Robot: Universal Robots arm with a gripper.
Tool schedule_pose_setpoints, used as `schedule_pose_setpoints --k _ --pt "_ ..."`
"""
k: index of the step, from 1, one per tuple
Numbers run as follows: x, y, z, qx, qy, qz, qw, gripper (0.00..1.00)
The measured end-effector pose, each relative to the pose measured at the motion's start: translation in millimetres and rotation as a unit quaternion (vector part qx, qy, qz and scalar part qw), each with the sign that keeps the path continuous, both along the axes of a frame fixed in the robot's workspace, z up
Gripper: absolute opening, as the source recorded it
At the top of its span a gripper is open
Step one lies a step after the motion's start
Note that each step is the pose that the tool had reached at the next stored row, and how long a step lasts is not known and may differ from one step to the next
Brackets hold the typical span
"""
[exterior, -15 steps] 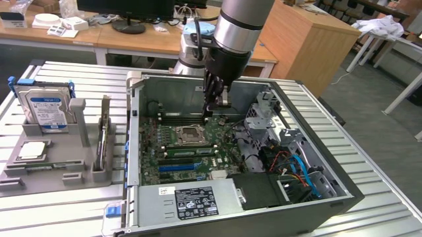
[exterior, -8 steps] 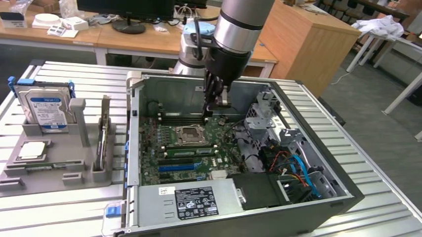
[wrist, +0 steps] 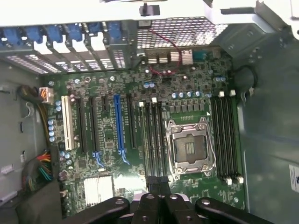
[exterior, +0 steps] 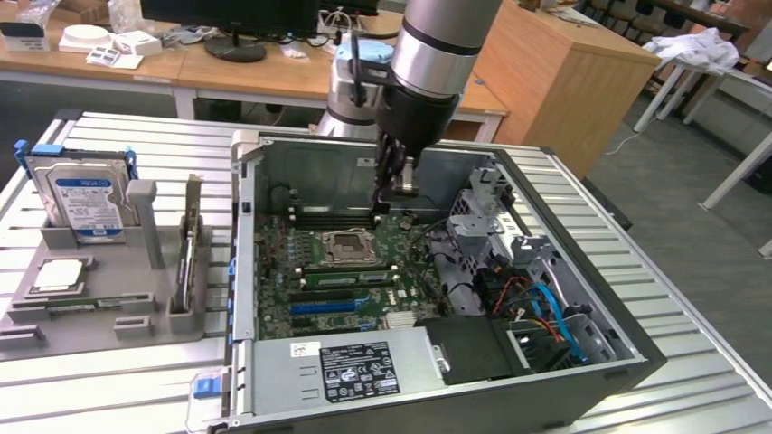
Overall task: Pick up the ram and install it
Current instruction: 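Press down the ram until it locks into place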
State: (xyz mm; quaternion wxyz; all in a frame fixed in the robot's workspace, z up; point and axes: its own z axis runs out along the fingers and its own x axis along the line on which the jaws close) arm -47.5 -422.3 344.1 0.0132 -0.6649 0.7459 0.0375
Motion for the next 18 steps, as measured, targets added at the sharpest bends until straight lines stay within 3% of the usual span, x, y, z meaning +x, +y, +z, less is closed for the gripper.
schedule_pose_setpoints --k 5,10,18 --pt "0.0 0.0 0.0 0.0000 -0.0011 -0.034 0.9994 0.11" --pt "0.0 0.0 0.1 0.0000 -0.0030 -0.066 0.9978 0.11" --pt "0.0 0.0 0.0 0.0000 -0.0053 -0.121 0.9927 0.11"
